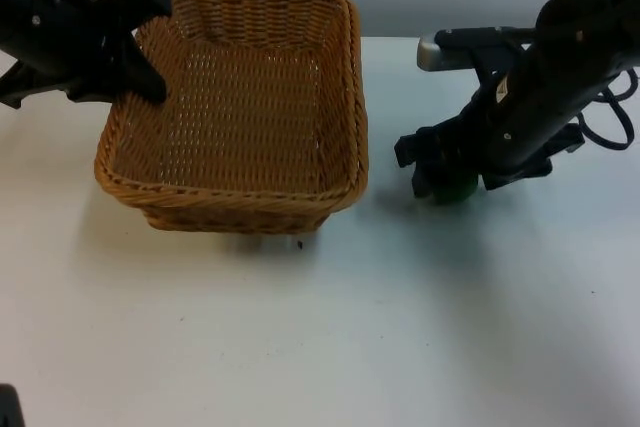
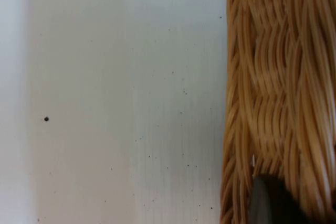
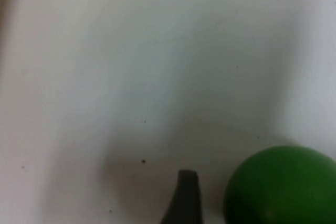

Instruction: Pick up the basket with the left hand and place the ball into the basket with the right hand.

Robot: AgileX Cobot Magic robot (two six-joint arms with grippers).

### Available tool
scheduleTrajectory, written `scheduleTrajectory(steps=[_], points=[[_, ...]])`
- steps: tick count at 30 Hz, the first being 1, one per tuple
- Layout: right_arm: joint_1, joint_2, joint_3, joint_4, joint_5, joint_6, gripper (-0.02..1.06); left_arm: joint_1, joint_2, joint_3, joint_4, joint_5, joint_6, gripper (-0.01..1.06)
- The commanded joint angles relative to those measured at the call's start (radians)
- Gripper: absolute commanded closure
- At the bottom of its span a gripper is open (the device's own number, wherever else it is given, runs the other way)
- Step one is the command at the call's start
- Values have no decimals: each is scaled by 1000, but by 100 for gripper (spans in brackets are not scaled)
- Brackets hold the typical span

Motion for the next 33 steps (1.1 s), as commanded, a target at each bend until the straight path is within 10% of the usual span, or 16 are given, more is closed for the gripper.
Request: scheduleTrajectory(steps=[1,16,27,33], points=[[4,1,-7,-1,-4,4,38,-1,-19,-1,-21,6,-8,105],[4,-3,-7,-54,-61,2,105,-1,-19,-1,-21,6,-8,105],[4,-111,-309,-264,48,42,105,-1,-19,-1,-21,6,-8,105],[51,-141,-457,-221,122,55,105,-1,-19,-1,-21,4,-8,105]])
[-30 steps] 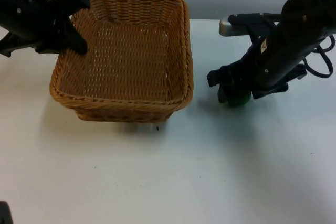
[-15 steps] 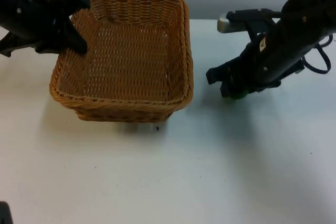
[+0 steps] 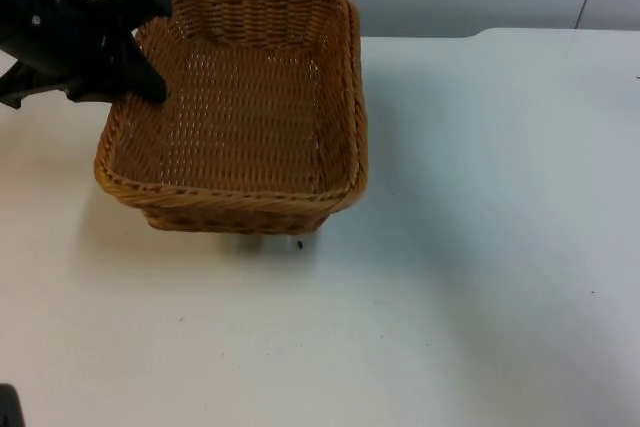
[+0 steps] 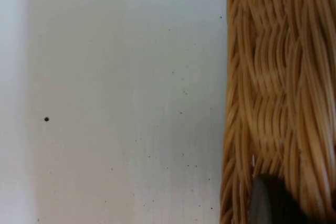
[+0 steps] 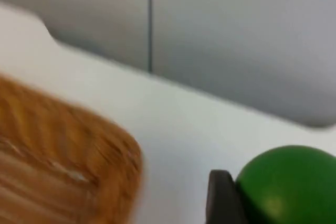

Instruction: Pick up the basket with the left hand and place the ball into the basket with the right hand.

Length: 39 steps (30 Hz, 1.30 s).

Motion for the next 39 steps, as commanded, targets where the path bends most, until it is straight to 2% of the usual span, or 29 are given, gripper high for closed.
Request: scheduleTrajectory(steps=[1,5,13,19,33,39], points=[[26,-12,-32,31,26,4,105,-1,-19,-1,-21,4,-8,105],[88,-10,-45,170,37,-76,105,-1,-19,-1,-21,4,-8,105],[177,37,-45,274,37,-168,105,-1,-19,-1,-21,4,-8,105],[226,92,-45,350,52,-188,105,-1,-19,-1,-21,4,-8,105],[270,194,-45,350,77,-215,105,-1,-19,-1,-21,-5,-8,105],[270,222,-45,350,82,-215,105,-1,-19,-1,-21,-51,-8,105]])
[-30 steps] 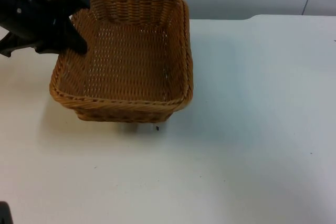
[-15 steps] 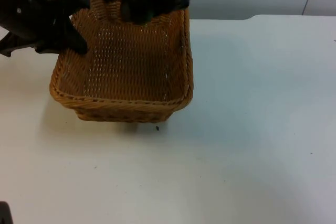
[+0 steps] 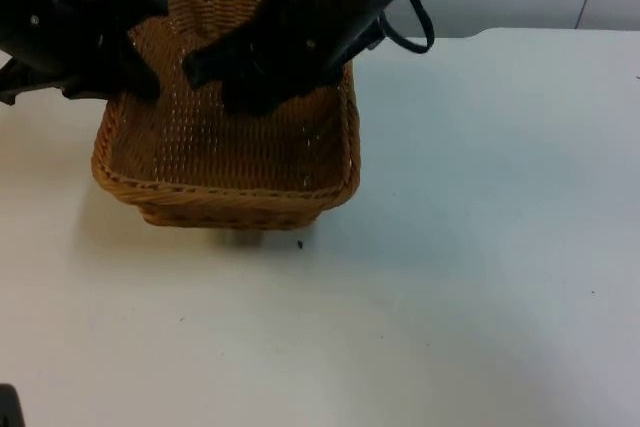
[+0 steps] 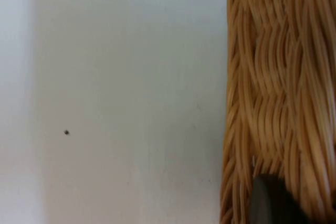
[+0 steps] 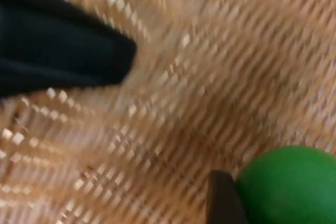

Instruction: Pick up the basket with the left hand and place the ball into the basket with the right hand.

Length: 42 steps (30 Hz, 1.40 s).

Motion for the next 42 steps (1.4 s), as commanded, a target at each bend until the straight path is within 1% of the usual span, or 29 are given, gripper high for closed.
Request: scheduleTrajectory(steps=[1,4,6,7,8,9,11,12,13,14,22,24,26,27,28,29,30,31,32,33,34,37,40,41,42], points=[[7,3,-7,-5,-12,-9,105,-1,-19,-1,-24,-9,-8,105],[7,5,-7,-14,-21,-11,104,-1,-19,-1,-24,-9,-8,105],[7,5,-7,-31,-26,-11,98,-1,-19,-1,-24,-9,-8,105],[7,5,-7,-31,-26,-11,98,-1,-19,-1,-24,-9,-8,105],[7,5,-7,-32,-30,-14,91,-1,-19,-1,-24,-9,-8,105],[7,5,-7,-32,-37,-16,73,-1,-19,-1,-24,-9,-8,105],[7,5,-7,-30,-50,-9,47,-1,-19,-1,-24,-9,-8,105],[7,5,-7,-30,-50,-9,47,-1,-19,-1,-24,-9,-8,105],[7,5,-7,-30,-57,3,40,-1,-19,-1,-24,-9,-8,105],[7,5,-7,-30,-57,3,37,-1,-19,-1,-24,-9,-8,105],[7,0,-7,-30,-45,3,38,-1,-19,-1,-24,-9,-8,105],[2,-20,-7,-38,-24,1,41,-1,-19,-1,-24,-9,-8,105],[-2,-59,-7,-71,10,1,43,-1,-19,-1,-24,-11,-8,105],[-2,-59,-7,-71,10,1,43,-1,-19,-1,-24,-11,-8,105],[-12,-86,-7,-106,36,1,48,-1,-19,-1,-24,-11,-8,105],[-17,-118,-7,-149,67,1,56,-1,-19,-1,-24,-11,-8,105],[-27,-163,-7,-215,112,-6,72,-1,-19,-1,-24,-15,-8,105],[-27,-163,-7,-215,112,-6,72,-1,-19,-1,-24,-15,-8,105],[-34,-199,-7,-268,142,-6,87,-1,-19,-1,-24,-17,-8,105],[-40,-229,-7,-305,163,-6,99,-1,-19,-1,-24,-24,-8,105],[-47,-271,-7,-357,188,-2,105,-1,-19,-1,-24,-24,-8,105],[-64,-337,-7,-396,219,4,105,-1,-19,-1,-24,-27,-8,105],[-98,-433,-7,-423,280,49,105,-1,-19,-1,-24,-27,-8,105],[-98,-433,-7,-423,280,49,105,-1,-19,-1,-24,-27,-8,105],[-113,-469,-7,-434,304,58,105,-1,-19,-1,-24,-27,-8,105]])
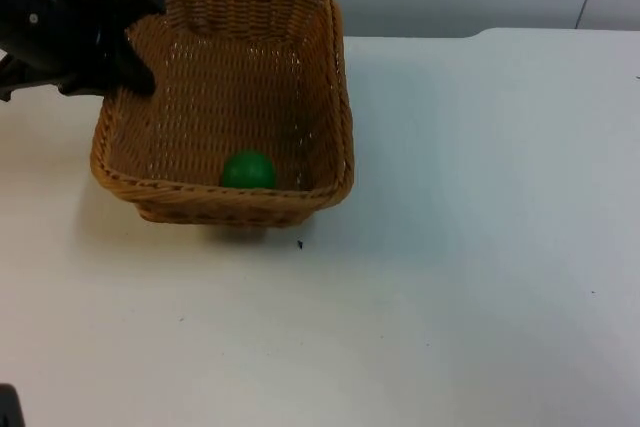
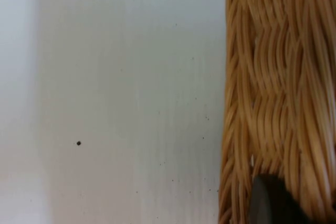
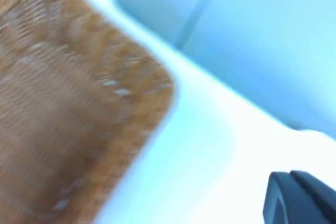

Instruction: Pick up the basket with the left hand and place the ball into the basket with the right hand.

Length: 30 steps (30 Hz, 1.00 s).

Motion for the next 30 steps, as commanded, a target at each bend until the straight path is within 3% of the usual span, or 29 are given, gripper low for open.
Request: scheduleTrajectory(steps=[1,3,13,15,18,21,30], points=[[-22,-55,-7,-35,53,27,105,-1,-19,-1,-22,2,-8,105],[-58,-137,-7,-81,144,46,105,-1,-19,-1,-22,2,-8,105],[-183,-376,-7,-140,355,60,105,-1,-19,-1,-22,2,-8,105],[-196,-407,-7,-153,366,60,105,-1,-19,-1,-22,2,-8,105],[-225,-544,-7,-259,390,126,105,-1,-19,-1,-24,6,-8,105],[-225,-626,-7,-300,394,147,105,-1,-19,-1,-24,14,-8,105],[-225,-798,-7,-311,443,136,105,-32,-17,1,-26,63,53,105]])
